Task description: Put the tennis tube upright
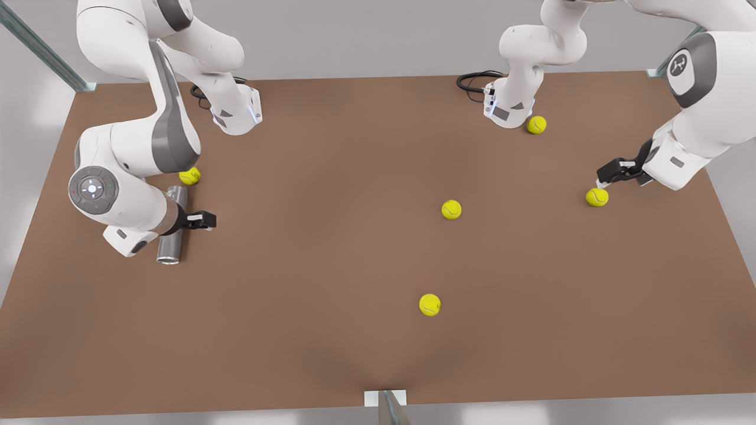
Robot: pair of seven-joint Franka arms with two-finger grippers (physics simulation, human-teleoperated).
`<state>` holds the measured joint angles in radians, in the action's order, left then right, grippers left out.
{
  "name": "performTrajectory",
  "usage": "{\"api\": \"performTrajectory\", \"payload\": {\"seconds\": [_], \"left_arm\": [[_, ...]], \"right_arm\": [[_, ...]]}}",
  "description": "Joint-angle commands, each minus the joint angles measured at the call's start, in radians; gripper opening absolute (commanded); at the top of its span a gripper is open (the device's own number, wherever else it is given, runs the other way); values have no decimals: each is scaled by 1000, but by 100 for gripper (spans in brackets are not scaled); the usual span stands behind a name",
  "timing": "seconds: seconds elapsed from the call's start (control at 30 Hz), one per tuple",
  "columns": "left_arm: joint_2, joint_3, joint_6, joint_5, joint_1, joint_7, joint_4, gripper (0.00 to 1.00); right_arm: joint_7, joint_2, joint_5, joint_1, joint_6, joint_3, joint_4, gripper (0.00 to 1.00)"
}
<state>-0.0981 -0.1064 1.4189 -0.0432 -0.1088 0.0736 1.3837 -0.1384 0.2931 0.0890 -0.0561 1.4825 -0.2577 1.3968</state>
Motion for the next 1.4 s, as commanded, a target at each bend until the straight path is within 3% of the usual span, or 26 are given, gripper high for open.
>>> {"api": "performTrajectory", "payload": {"seconds": [0.0, 0.17, 0.37, 0.43, 0.53, 0.7, 0.8, 1.13, 1.37], "left_arm": [[0, 1, 0, 6, 3, 0, 0, 100], [-20, -1, 0, 6, -3, 0, -2, 100], [-22, -1, 0, 6, -3, 0, -2, 100], [-23, -1, -2, 6, -3, 0, 0, 100], [-26, -1, -3, 6, -3, 0, 0, 100], [-28, 1, -2, 6, -3, 0, 0, 100], [-29, 1, -2, 6, -2, 0, 0, 100], [-29, 1, -3, 6, -2, 0, 0, 100], [-34, 1, -5, 6, -2, -2, 0, 100]], "right_arm": [[0, 0, 0, -2, -1, 0, 2, 100], [-3, 41, 20, -79, -11, 6, 22, 100], [-15, 26, 35, -123, -34, 1, 174, 100], [5, 28, 35, -156, 113, 1, 240, 100], [124, -109, -11, -255, 489, 0, 602, 100], [238, -104, -9, -361, 499, 1, 600, 100], [229, -5, 6, -357, 506, 3, 579, 100], [304, 104, 68, -396, 593, 6, 580, 100], [252, 107, 136, -427, 591, 8, 600, 100]]}}
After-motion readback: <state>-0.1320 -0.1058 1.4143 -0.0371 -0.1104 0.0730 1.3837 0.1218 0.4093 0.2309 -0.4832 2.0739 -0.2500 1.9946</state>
